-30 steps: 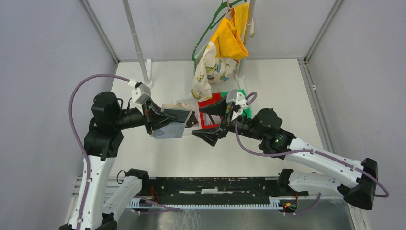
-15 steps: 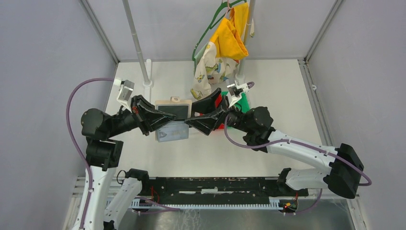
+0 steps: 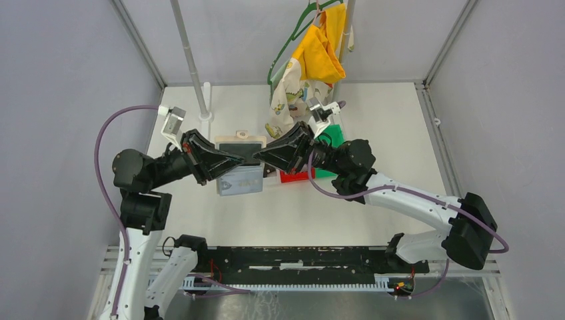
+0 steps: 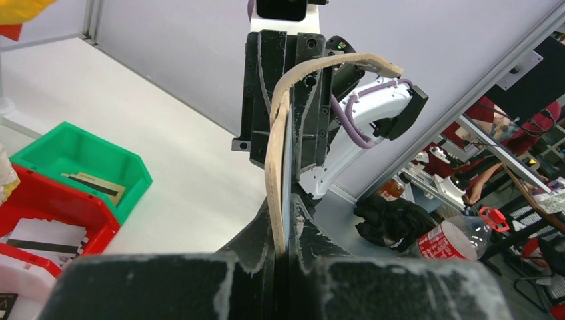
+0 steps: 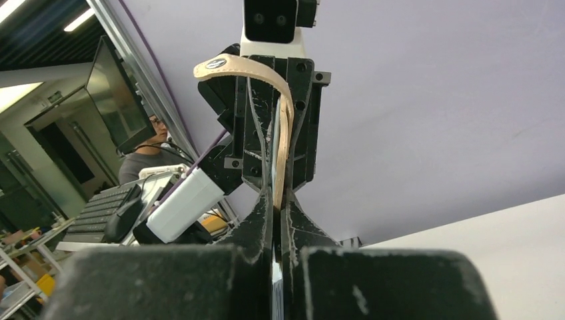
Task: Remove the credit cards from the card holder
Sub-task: Remove the credit card from the card holder.
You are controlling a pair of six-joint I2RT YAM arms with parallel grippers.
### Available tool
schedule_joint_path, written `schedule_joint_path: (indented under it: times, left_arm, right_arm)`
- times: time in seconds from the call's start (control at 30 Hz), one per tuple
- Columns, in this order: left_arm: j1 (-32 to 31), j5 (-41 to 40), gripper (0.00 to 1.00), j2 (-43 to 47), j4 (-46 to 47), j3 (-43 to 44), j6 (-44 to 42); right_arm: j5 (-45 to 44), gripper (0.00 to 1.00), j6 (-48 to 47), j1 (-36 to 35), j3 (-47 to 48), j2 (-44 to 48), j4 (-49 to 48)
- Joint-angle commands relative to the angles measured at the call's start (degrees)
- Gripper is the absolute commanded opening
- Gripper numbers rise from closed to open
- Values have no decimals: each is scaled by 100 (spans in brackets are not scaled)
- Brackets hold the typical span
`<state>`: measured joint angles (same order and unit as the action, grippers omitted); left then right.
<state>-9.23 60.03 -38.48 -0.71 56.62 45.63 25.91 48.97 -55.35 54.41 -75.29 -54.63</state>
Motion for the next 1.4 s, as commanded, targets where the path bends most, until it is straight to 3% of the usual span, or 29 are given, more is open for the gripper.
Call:
schedule_joint_path:
  times: [0.0, 0.03, 0.07, 0.13, 0.17, 0.23, 0.33, 0.4, 0.47, 0.6, 0.73, 1.17, 1.37]
  left_arm:
    - [-17, -34, 2, -203, -130, 356, -57]
    - [-17, 20, 6, -287, -295, 501, -170]
    - [-21, 60, 18, -365, -431, 563, -284]
    - [-20, 259, 65, -528, -835, 837, -710]
    - [-18, 396, 80, -616, -1166, 958, -961]
    - [-19, 525, 86, -790, -1674, 1132, -1425]
    - [-19, 652, 77, -941, -2138, 1161, -1893]
    - [-20, 810, 66, -927, -2253, 1070, -2152]
    - [-17, 1018, 62, -902, -2508, 1032, -2548]
    - [-18, 1121, 62, -874, -3886, 1261, -3937]
    - [-17, 1263, 64, -867, -4695, 1286, -4714]
    - [-17, 1500, 48, -532, -4863, 1004, -5107]
    - [-15, 1423, 32, -731, -3885, 1035, -3968]
  right_arm:
    - [706, 0, -32, 62, 691, -93, 375]
    - [865, 0, -105, 111, 786, -65, 730]
    - [996, 0, -167, 186, 848, -16, 1023]
    - [1206, 0, -381, 375, 936, 136, 1795]
    - [1257, 0, -605, 433, 945, 250, 2100]
    - [1202, 0, -1216, 489, 1067, 407, 3004]
    - [1263, 0, -1695, 499, 1506, 369, 4064]
    - [1416, 0, -1811, 499, 1708, 288, 4406]
    - [1479, 0, -1858, 499, 1872, 232, 4650]
    - [1684, 0, -2130, 499, 2110, 197, 5032]
    - [1710, 0, -2294, 499, 2317, 166, 5586]
    - [2166, 0, -2039, 477, 2245, -86, 5506]
    - [2291, 0, -1801, 461, 2304, -204, 5185]
